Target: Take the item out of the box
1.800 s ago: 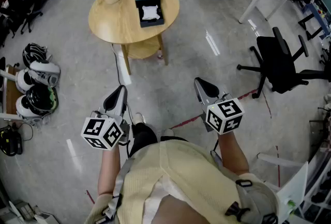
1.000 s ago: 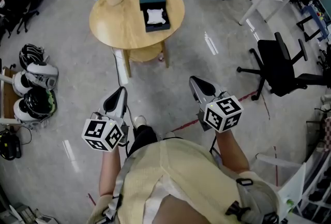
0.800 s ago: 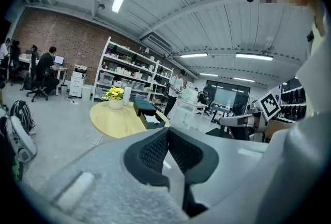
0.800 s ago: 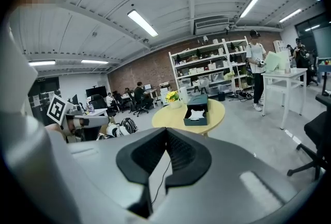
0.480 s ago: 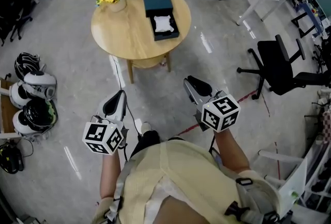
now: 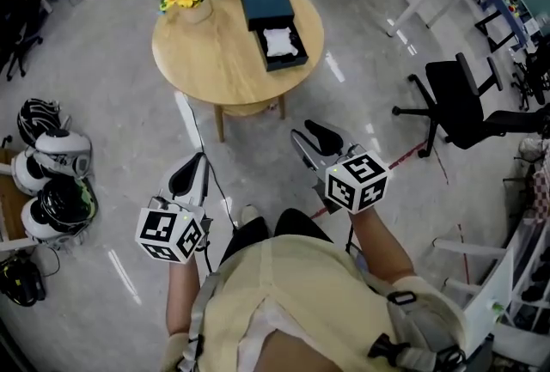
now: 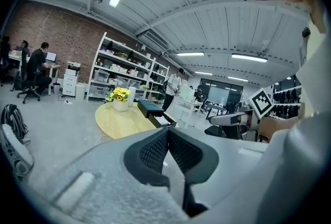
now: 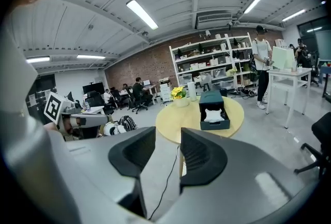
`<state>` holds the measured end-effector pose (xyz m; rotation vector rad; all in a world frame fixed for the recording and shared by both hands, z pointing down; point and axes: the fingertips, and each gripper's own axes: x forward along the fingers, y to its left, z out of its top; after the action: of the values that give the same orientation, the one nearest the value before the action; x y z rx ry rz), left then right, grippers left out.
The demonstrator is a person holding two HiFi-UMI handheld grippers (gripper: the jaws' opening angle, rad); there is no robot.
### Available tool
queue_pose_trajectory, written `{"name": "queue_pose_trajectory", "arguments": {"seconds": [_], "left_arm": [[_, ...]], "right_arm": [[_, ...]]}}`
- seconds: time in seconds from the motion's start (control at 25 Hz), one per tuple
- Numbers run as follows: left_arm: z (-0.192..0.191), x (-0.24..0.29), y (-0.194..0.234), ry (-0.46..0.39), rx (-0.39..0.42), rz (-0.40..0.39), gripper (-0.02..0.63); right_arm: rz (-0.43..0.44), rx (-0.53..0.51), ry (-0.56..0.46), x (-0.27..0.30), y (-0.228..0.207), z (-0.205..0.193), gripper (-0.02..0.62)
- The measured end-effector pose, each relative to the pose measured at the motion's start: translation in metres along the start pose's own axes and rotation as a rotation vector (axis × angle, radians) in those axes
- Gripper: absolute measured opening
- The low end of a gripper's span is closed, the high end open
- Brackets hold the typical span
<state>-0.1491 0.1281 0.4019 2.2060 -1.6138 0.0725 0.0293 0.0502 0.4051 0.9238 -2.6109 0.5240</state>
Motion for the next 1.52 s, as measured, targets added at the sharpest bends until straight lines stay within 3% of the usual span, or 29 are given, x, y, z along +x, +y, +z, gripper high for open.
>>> {"name": "queue_pose_trajectory", "arguments": {"seconds": [0.24,0.56,1.08,1.52], "left_arm": [[-0.011,0.001,0.022,0.045,0.003,0.002,0.005],[-0.002,0.034,0.041,0.053,0.0,0.024,0.005],[0.045,0.163,0.055,0.06,0.011,0.031,0.006],[0.047,0.228,0.051,0.104,0.004,0.041,0.006]], "right_arm": [[-0.015,-0.004,0.025,0.018,-0.003,-0.001,0.156],[-0.028,-0.022,0.038,0.059,-0.046,0.016,0.161],[0.01,-0.033,0.138,0.144,-0.145,0.041,0.16],[0.023,-0.024,0.235,0.197,-0.202,0.034,0.156]]}}
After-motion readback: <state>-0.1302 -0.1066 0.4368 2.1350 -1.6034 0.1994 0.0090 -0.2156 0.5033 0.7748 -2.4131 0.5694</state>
